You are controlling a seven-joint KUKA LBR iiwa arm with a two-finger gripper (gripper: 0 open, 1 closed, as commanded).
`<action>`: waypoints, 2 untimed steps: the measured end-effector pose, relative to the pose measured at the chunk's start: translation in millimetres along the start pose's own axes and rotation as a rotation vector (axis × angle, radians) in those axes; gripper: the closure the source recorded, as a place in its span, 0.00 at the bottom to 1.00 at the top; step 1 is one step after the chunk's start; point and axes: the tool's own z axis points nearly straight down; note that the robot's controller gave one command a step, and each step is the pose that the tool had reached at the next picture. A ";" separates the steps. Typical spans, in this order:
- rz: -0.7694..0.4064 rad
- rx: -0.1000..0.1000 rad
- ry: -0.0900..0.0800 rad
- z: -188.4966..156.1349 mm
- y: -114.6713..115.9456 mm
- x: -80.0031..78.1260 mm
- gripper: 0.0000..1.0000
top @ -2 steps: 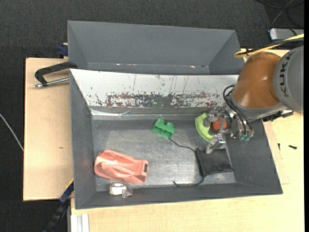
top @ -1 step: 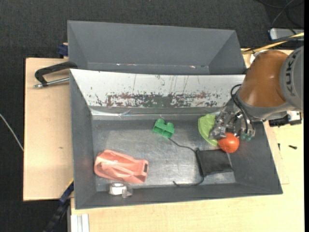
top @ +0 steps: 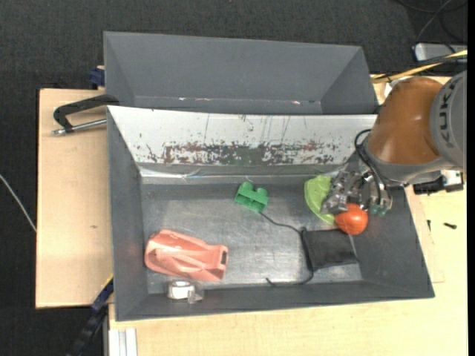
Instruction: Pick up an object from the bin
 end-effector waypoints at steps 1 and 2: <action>0.006 0.003 0.006 -27.3 2.7 1.6 1.00; 0.003 0.003 0.000 -67.4 0.7 -2.4 0.00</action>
Offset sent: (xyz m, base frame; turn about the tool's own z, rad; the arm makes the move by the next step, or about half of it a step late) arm -0.0003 -0.0007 0.0652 0.0040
